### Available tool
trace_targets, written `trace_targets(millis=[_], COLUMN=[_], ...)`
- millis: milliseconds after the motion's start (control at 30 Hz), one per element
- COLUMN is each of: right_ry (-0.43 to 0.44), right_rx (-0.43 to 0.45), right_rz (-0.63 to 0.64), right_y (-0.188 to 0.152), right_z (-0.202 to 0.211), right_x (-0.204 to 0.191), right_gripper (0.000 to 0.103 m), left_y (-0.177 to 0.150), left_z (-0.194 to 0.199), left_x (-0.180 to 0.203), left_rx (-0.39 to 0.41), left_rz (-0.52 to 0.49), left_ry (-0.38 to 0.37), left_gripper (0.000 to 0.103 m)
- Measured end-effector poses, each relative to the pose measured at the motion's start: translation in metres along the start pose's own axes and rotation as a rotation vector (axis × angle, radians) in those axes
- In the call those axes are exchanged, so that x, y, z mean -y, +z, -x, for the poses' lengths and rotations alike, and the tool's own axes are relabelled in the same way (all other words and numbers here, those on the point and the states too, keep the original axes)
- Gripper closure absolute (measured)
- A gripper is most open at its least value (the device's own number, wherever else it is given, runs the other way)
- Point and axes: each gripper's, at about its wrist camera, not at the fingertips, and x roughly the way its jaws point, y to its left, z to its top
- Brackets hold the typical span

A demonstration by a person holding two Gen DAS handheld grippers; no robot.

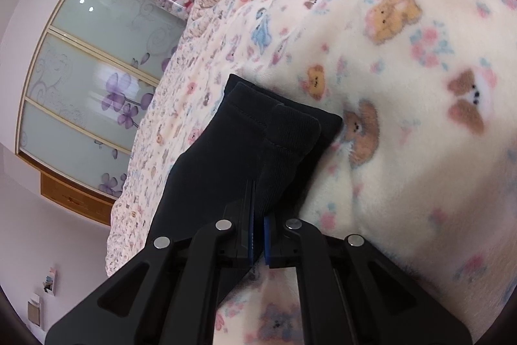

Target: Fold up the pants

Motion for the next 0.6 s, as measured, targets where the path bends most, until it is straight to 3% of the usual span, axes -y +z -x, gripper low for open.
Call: trace_targets(millis=[33,67,100,133,200,267,300,367,433,533,600], right_ry=[0.002,0.011,0.027,0.038,0.07,0.107,0.114,0.101,0.077,0.025,-0.021], right_rx=[-0.007,-0.011,-0.012,-0.014,-0.02,-0.023,-0.019,-0.006,0.008,0.038,0.07], right_rz=[-0.016,-0.029,-0.05,-0.07,-0.11,-0.142,-0.145,-0.123,-0.084,-0.002,0.1], right_y=[0.0,0.0,0.0,0.001,0.003,0.004,0.004,0.002,0.002,0.006,0.01], right_z=[0.001,0.002,0.004,0.005,0.006,0.008,0.008,0.007,0.005,0.0,-0.005], right_x=[0.001,0.003,0.005,0.007,0.012,0.015,0.014,0.01,0.005,-0.006,-0.023], right_gripper=[0.091,0.087,0.086,0.084,0.08,0.07,0.069,0.069,0.071,0.098,0.098], left_y=[0.0,0.0,-0.002,-0.005,-0.01,-0.019,-0.025,-0.035,-0.044,-0.051,-0.055], left_z=[0.007,0.015,0.026,0.044,0.066,0.082,0.084,0.077,0.054,0.012,-0.009], left_x=[0.002,0.005,0.008,0.014,0.023,0.042,0.051,0.072,0.087,0.098,0.096], left_rx=[0.03,0.078,0.137,0.249,0.375,0.453,0.463,0.414,0.267,0.046,-0.042], left_rz=[0.002,-0.007,-0.02,-0.038,-0.085,-0.192,-0.246,-0.354,-0.425,-0.468,-0.46], left_ry=[-0.004,0.009,0.036,0.097,0.083,0.027,-0.009,-0.088,-0.158,-0.128,-0.082], left_gripper=[0.081,0.064,0.035,0.024,0.018,0.015,0.008,0.003,0.003,0.003,0.003])
